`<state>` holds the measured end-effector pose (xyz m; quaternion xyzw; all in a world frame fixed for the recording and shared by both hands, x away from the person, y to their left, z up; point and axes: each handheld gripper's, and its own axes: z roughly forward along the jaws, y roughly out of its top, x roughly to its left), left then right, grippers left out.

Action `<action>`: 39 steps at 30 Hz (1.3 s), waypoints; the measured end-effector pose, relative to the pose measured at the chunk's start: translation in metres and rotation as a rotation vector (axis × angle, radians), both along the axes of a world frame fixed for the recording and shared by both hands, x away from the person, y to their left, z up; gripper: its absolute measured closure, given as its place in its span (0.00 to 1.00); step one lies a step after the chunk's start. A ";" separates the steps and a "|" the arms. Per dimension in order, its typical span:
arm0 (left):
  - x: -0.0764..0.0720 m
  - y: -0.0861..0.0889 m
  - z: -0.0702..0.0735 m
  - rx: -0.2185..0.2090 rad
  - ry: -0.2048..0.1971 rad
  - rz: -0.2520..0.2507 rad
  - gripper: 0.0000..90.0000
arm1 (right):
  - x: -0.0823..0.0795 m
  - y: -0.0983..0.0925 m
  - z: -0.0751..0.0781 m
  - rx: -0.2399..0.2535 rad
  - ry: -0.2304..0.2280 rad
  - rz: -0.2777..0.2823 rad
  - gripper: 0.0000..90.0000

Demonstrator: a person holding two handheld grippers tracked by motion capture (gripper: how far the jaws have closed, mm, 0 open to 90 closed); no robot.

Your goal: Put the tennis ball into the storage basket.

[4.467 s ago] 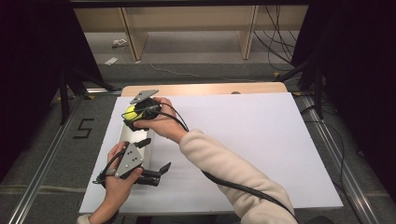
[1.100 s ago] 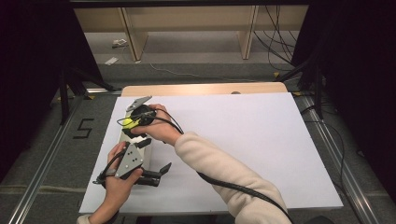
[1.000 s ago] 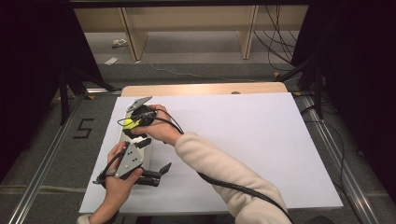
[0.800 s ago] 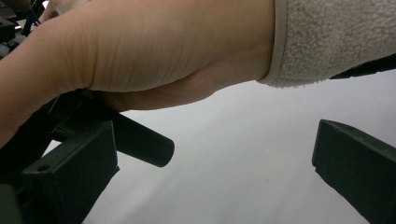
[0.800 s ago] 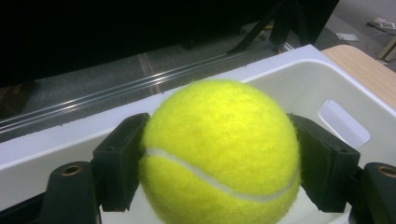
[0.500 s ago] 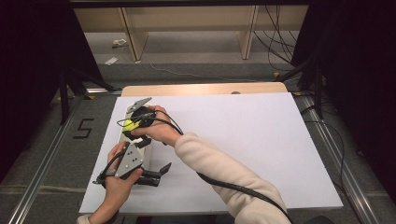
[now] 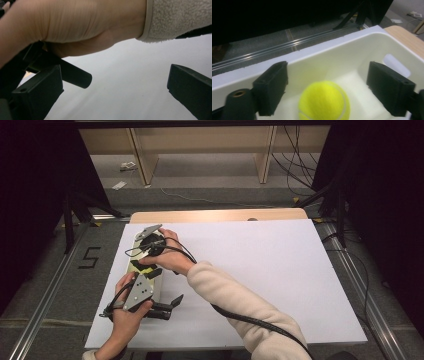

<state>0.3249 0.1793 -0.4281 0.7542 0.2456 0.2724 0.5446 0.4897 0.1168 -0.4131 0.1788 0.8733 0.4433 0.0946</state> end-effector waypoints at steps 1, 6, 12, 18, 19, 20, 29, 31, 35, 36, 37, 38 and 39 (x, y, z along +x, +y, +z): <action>0.000 0.000 0.000 -0.001 0.001 0.000 0.00 | 0.000 -0.001 0.002 -0.001 -0.001 0.000 0.18; 0.000 -0.001 0.000 0.000 0.001 0.000 0.00 | 0.001 -0.005 0.006 0.010 -0.014 -0.016 0.17; 0.000 0.000 -0.001 0.000 0.002 -0.001 0.00 | 0.001 -0.010 0.007 0.025 -0.015 -0.026 0.17; 0.000 -0.001 -0.001 0.005 0.005 -0.005 0.00 | 0.002 -0.018 0.010 0.037 -0.019 -0.037 0.17; 0.000 -0.001 -0.001 0.005 0.005 -0.006 0.00 | 0.002 -0.019 0.011 0.038 -0.019 -0.041 0.17; 0.000 -0.001 -0.001 0.005 0.005 -0.005 0.00 | 0.001 -0.021 0.011 0.035 -0.017 -0.042 0.17; 0.001 0.000 -0.001 0.001 0.005 -0.002 0.00 | 0.002 -0.040 0.016 0.044 -0.030 -0.056 0.17; 0.001 0.000 -0.001 0.001 0.004 -0.002 0.00 | 0.003 -0.046 0.017 0.046 -0.029 -0.069 0.18; 0.001 0.000 -0.001 -0.001 0.004 0.000 0.00 | 0.005 -0.056 0.018 0.048 -0.032 -0.083 0.18; 0.001 0.000 -0.001 -0.001 0.005 0.000 0.00 | 0.005 -0.058 0.018 0.050 -0.029 -0.088 0.18; 0.001 0.000 -0.001 -0.001 0.005 0.000 0.00 | 0.006 -0.060 0.019 0.054 -0.031 -0.091 0.18; 0.001 0.000 -0.001 0.000 0.005 0.001 0.00 | 0.006 -0.060 0.019 0.054 -0.031 -0.091 0.18; 0.001 0.000 -0.001 0.001 0.006 0.001 0.00 | 0.006 -0.064 0.019 0.056 -0.030 -0.098 0.18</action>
